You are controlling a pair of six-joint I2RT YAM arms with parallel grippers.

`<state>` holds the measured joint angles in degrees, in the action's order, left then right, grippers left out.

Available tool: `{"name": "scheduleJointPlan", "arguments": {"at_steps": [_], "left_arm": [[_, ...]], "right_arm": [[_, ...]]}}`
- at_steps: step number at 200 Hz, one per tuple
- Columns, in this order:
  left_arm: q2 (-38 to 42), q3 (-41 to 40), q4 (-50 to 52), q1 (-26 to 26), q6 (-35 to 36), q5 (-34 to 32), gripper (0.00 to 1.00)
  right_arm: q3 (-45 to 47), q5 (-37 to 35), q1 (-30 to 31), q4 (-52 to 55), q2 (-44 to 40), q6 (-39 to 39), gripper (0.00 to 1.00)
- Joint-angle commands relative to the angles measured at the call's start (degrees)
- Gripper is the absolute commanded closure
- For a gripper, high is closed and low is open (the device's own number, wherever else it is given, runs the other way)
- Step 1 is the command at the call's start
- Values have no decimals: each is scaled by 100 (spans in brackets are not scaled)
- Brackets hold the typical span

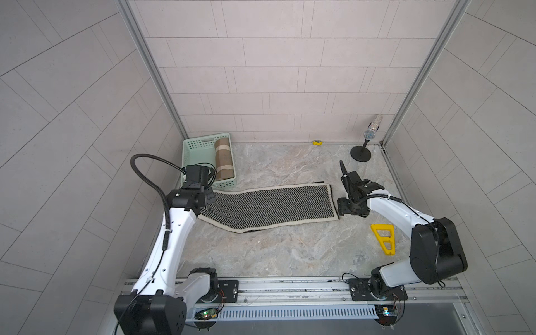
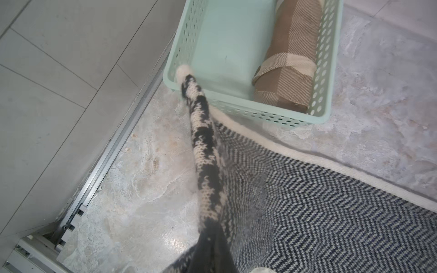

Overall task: Roll up the scarf and place it into the basket
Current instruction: Fold the scarf at the center of the board.

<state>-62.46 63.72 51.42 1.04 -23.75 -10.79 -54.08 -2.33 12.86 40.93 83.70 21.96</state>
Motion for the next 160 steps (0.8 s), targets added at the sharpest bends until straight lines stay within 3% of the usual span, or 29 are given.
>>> {"name": "scheduleJointPlan", "arguments": {"at_steps": [1, 19, 47, 89, 140, 160], "left_arm": [[-24, 272, 145, 91, -49, 939, 100], [-189, 353, -284, 708, -536, 1402, 100], [-982, 966, -630, 2079, -1046, 1096, 100], [-2574, 2291, -704, 3443, -1522, 743, 100], [-4103, 3421, -725, 4041, -1927, 1125, 100], [-4554, 3671, -784, 4251, -2090, 1000, 100]], "right_arm": [[-10, 235, -53, -77, 19, 72, 25], [45, 567, -194, -231, 40, 65, 25], [120, 1206, -554, -485, 112, 42, 29], [114, 1549, -880, -606, 147, -20, 31], [40, 1545, -1022, -632, 176, -102, 31], [21, 1529, -1028, -678, 305, -121, 32]]}}
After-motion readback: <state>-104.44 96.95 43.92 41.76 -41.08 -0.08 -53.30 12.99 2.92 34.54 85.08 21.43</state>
